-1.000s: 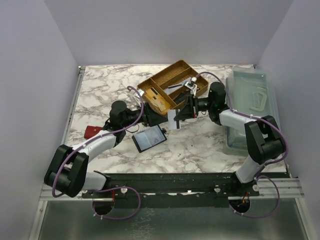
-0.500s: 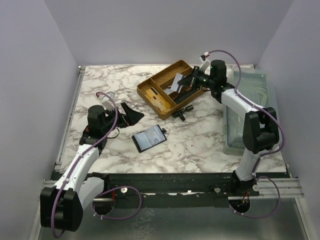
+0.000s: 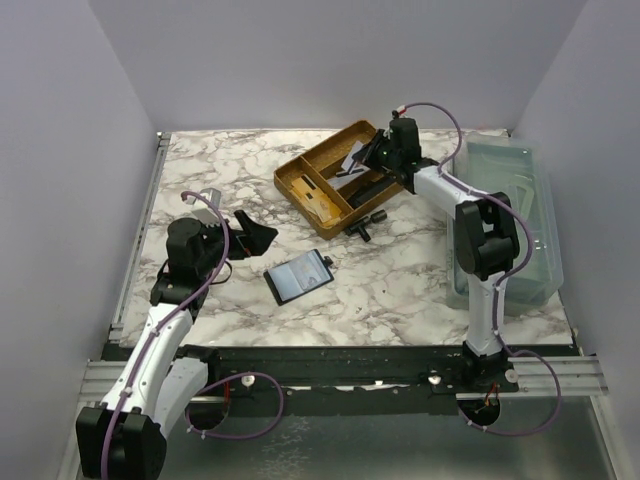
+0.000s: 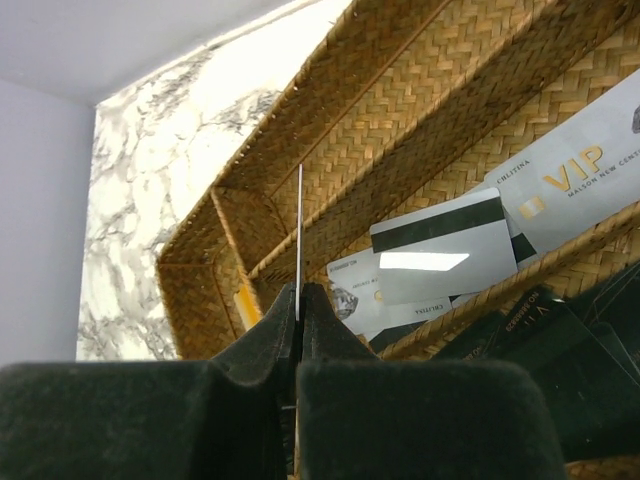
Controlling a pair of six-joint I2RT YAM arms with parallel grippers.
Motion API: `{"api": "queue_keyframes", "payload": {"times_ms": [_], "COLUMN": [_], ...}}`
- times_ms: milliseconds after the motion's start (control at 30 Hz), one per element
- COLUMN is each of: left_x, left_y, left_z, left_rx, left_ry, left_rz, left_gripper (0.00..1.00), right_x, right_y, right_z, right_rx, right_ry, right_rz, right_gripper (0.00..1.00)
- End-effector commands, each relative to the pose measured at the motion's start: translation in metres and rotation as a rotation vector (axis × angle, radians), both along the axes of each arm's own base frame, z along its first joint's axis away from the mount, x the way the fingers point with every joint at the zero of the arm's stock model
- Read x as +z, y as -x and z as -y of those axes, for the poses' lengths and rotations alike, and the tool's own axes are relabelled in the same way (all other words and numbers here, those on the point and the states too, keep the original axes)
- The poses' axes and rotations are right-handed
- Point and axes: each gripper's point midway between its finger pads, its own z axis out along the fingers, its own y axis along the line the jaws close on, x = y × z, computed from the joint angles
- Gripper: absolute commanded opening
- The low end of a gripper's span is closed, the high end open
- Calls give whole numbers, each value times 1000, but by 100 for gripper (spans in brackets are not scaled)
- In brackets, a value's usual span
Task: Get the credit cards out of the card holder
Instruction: Place the credit card in the storage box.
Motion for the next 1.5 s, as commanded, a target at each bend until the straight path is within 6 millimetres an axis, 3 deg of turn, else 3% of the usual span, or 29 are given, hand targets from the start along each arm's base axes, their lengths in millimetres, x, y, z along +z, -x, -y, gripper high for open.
{"api": "queue_keyframes", "payload": {"times_ms": [0, 467, 633, 667, 800, 1067, 1167, 1233, 1367, 1467], "left_x": [9, 10, 11, 12, 15, 22, 21, 15, 1, -11], "left_y": [-3, -3, -3, -3, -4, 0, -2, -5, -11, -14], "left_z": [-9, -11, -12, -12, -11, -8, -6, -6, -8, -12], "left_rx": [39, 46, 47, 46, 38, 12, -8, -13, 2, 38], "left_ry": [-28, -25, -24, -21, -8, 29, 64, 73, 78, 76], "left_rz": [37, 38, 42, 45, 56, 78, 59, 25, -50, -114], "left_gripper": [99, 99, 99, 99, 99, 99, 99, 99, 99, 99], "right_x": [-23, -54, -61, -60, -48, 7, 28, 43, 72, 87], "right_y": [-11, -21, -24, -22, -17, -16, 3, 27, 115, 181], "right_z": [1, -9, 0, 4, 14, 35, 30, 15, -24, -30], "right_rx": [-62, -62, -80, -86, -86, -123, -27, 127, 614, 879], "right_ry": [42, 56, 137, 155, 209, 303, 309, 296, 214, 154], "right_rz": [-31, -67, -69, -63, -28, 105, 155, 202, 334, 448], "right_gripper": [0, 4, 21, 29, 46, 48, 51, 54, 56, 60]}}
